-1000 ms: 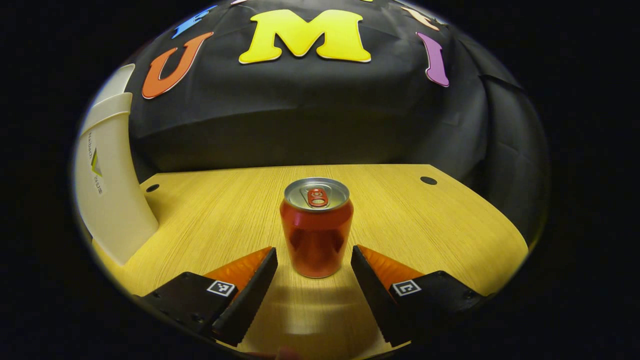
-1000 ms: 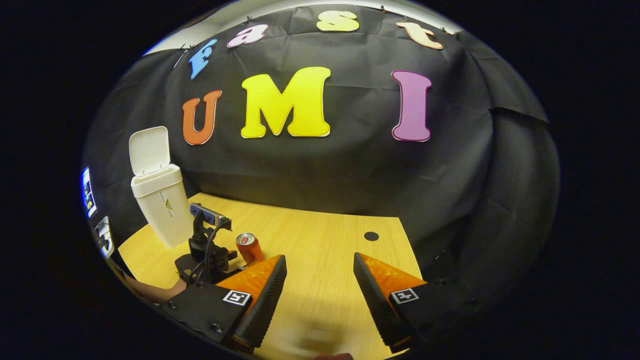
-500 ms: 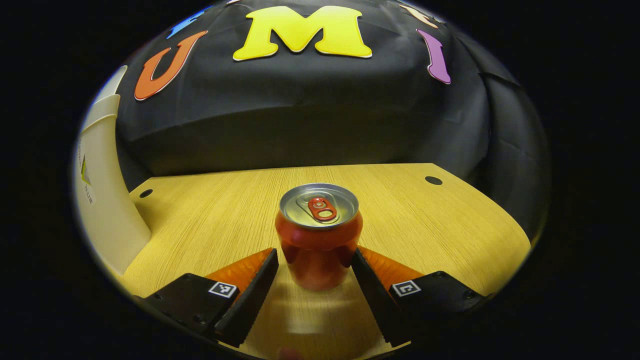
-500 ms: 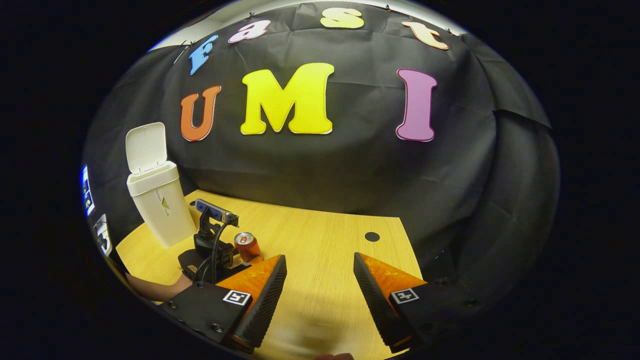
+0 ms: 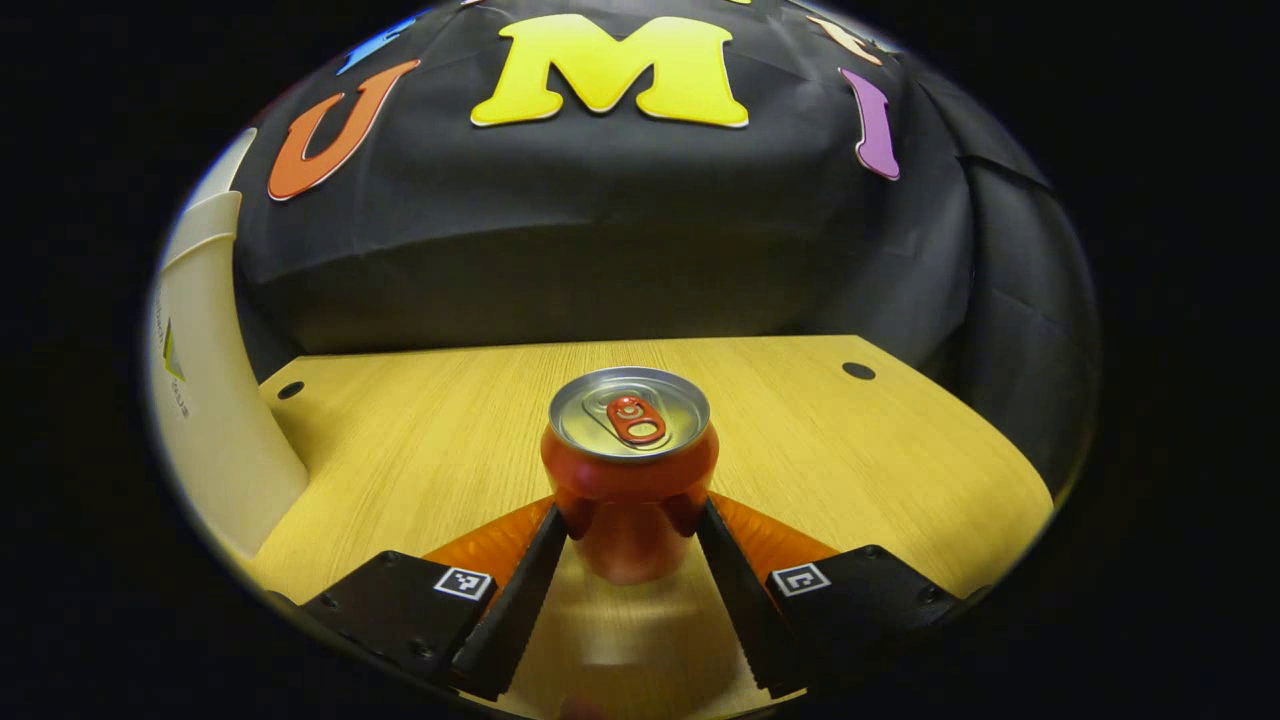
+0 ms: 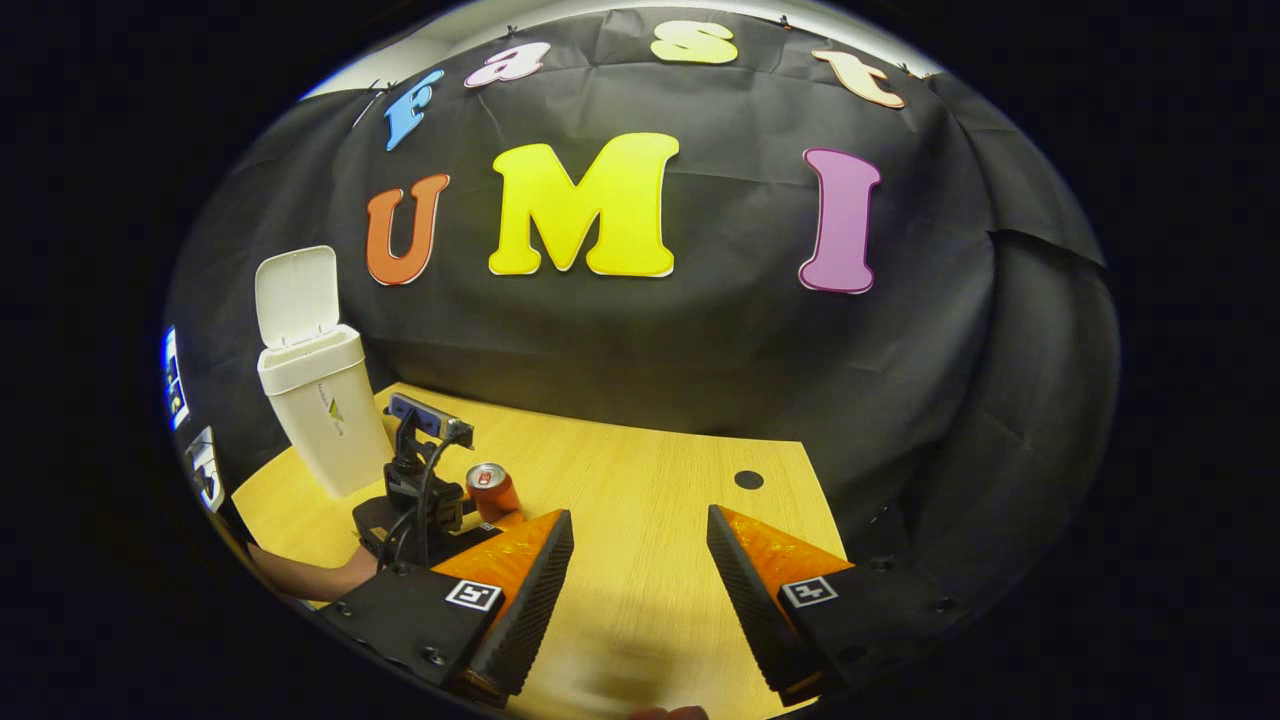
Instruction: Press the lid of the desktop garbage bin to open it, pick up the crumpled paper on the desktop and throw it into the bin, then pick up the pop can on the desktop and drop it into the bin, and finally close the garbage bin lid.
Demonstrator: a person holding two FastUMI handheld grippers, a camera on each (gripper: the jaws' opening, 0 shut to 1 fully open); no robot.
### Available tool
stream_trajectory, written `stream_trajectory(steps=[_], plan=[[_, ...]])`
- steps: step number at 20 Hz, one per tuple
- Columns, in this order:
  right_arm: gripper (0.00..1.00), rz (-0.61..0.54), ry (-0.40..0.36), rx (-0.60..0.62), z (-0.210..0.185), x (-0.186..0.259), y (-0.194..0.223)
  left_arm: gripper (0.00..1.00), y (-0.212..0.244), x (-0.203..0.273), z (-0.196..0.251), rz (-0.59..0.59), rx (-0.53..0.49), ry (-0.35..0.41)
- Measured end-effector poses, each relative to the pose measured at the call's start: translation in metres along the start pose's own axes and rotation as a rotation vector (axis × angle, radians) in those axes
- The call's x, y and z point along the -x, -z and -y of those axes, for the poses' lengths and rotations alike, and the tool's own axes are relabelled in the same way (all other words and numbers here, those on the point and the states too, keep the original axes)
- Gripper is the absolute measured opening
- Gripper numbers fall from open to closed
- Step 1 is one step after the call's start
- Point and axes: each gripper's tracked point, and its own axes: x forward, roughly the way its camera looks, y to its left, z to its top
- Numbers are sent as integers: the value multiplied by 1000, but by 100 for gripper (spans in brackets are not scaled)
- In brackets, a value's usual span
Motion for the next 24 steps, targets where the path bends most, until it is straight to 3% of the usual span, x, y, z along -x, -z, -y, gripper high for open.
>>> stream_trajectory(steps=[5, 11, 16, 24], plan=[[84, 56, -35, -1, -29, 11, -15, 86, -42, 45, -28, 57, 24, -27], [86, 112, -93, -34, -77, 23, -30, 86, -93, 113, -75, 117, 52, -110], [86, 153, -143, -34, -111, 26, -49, 85, -154, 159, -133, 220, 32, -208], [84, 153, -201, -26, -152, 22, -57, 85, -226, 194, -256, 279, 89, -406]])
